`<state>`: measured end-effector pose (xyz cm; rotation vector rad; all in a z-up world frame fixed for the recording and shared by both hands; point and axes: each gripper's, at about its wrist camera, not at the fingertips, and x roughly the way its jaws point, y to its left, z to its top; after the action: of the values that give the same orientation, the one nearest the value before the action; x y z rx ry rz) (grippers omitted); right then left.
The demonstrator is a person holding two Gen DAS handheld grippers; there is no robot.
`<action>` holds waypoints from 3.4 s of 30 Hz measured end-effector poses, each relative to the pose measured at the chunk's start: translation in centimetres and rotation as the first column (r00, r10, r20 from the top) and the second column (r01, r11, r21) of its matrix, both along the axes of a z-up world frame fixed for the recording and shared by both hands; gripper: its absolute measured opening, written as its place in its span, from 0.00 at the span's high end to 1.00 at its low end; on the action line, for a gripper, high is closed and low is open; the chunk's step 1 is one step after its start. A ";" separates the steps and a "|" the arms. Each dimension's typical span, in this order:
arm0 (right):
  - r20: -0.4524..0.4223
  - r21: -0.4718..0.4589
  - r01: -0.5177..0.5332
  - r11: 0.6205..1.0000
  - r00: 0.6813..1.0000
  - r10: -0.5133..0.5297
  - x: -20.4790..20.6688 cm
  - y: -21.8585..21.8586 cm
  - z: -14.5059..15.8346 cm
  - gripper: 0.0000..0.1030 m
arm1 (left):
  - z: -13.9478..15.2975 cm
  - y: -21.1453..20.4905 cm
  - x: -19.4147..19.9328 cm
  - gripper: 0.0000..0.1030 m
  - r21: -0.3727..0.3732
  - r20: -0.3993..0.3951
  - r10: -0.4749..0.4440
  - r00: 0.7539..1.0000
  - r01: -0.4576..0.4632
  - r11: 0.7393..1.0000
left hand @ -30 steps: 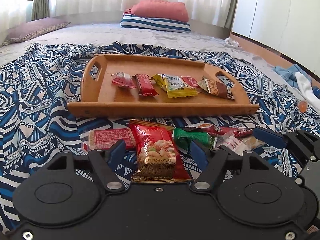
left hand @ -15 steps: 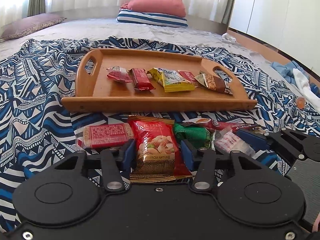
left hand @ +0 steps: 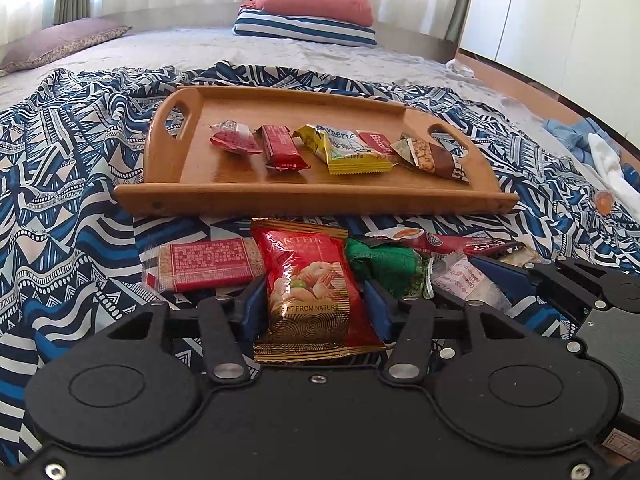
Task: Organize snacks
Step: 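Grasp the clear white pastry packet with the right tool, then lift the cashew bag and white packet toward the tray with both tools, then lower the cashew bag and white packet into the tray with both tools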
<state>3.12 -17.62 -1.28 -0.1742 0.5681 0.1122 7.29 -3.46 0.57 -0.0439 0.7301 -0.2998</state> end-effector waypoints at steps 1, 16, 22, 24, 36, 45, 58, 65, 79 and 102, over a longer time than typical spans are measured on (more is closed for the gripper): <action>0.000 0.004 0.001 1.000 1.000 -0.001 0.0 0.0 0.0 0.43 | 0.0 0.0 0.0 0.51 0.003 0.001 -0.001 1.000 0.001 1.000; -0.040 0.103 0.069 0.992 0.997 -0.066 -1.1 -0.3 0.8 0.34 | 0.0 0.1 -0.2 0.45 0.000 0.003 0.002 1.000 -0.002 1.000; -0.006 0.120 0.075 0.990 0.997 -0.075 -1.8 -0.5 0.8 0.24 | 0.0 0.2 -0.1 0.43 -0.010 0.001 0.011 1.000 -0.011 1.000; -0.008 0.122 0.078 0.989 0.997 -0.077 -1.8 -0.6 0.7 0.24 | 0.0 0.1 -0.2 0.44 -0.005 0.003 0.009 1.000 -0.009 1.000; -0.019 0.081 0.081 0.993 0.997 -0.079 -1.8 0.1 1.1 0.63 | 0.4 0.5 -0.7 0.53 -0.012 0.007 0.011 1.000 -0.011 1.000; 0.009 0.067 0.067 0.996 0.998 -0.068 -2.2 0.6 2.1 0.64 | 1.7 1.2 -1.0 0.54 -0.023 0.033 0.021 0.999 -0.020 1.000; 0.070 0.065 0.076 0.995 0.994 -0.081 -1.7 0.4 4.5 0.64 | 4.2 2.3 0.3 0.54 -0.038 0.082 0.045 0.996 -0.042 0.998; 0.107 0.036 0.084 0.996 0.990 -0.088 -0.4 0.0 5.8 0.64 | 5.7 3.4 2.2 0.54 -0.045 0.117 0.065 0.991 -0.060 0.997; 0.101 0.090 0.106 0.990 0.988 -0.114 6.6 -3.4 9.5 0.64 | 9.1 5.5 10.8 0.54 -0.106 0.137 0.105 0.985 -0.091 0.990; -0.145 0.206 0.256 0.944 0.963 -0.229 23.7 -11.7 4.0 0.64 | 3.9 4.3 23.6 0.54 -0.058 0.027 0.138 0.990 -0.136 0.989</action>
<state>26.83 -29.27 2.74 0.1234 0.6868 -0.0547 30.87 0.85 4.47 -0.1417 0.6849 -0.1888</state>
